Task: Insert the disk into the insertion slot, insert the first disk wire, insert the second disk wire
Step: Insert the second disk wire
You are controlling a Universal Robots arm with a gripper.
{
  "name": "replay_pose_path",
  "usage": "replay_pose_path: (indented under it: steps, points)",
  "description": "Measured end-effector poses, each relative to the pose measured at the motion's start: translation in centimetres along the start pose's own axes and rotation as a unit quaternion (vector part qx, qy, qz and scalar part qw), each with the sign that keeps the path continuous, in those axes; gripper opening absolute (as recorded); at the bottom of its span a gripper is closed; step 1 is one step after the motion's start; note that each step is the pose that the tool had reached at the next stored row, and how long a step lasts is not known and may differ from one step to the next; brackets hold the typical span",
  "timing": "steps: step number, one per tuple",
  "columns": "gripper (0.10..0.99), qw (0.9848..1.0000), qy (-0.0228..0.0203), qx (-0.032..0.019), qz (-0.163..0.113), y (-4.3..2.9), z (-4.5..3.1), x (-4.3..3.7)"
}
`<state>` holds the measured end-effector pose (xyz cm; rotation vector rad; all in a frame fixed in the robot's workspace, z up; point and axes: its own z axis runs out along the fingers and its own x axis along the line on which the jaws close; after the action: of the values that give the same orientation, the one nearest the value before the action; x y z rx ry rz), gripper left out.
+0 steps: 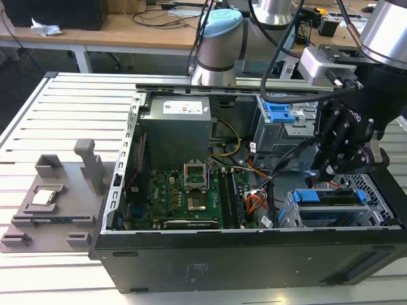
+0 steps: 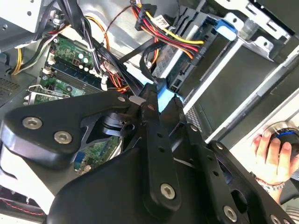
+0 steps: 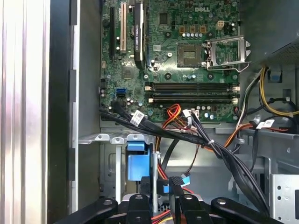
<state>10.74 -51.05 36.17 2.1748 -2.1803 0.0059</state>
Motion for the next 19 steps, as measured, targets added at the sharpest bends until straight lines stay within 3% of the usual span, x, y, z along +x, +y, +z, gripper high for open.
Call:
replay_pose_path:
  steps: [3, 6, 9, 13, 14, 15, 16, 19]
  points:
    - [0.302, 1.0000, 0.0031, 0.0005, -0.009, 0.14, 0.55, -0.78]
    - [0.302, 0.9993, 0.0051, 0.0018, -0.036, 0.20, 0.78, -0.84]
    - [0.302, 0.9970, 0.0071, 0.0039, -0.077, 0.20, 0.99, -0.89]
    - [0.302, 0.9968, 0.0078, 0.0039, -0.079, 0.18, 1.42, -0.96]
    - [0.302, 0.9966, 0.0129, 0.0036, -0.081, 0.18, 1.43, -0.96]
    - [0.302, 0.9961, 0.0275, 0.0027, -0.084, 0.18, 1.47, -0.96]
    - [0.302, 0.9959, 0.0310, 0.0024, -0.085, 0.18, 1.51, -0.96]
    - [0.302, 0.9958, 0.0327, 0.0023, -0.086, 0.17, 1.65, -0.97]
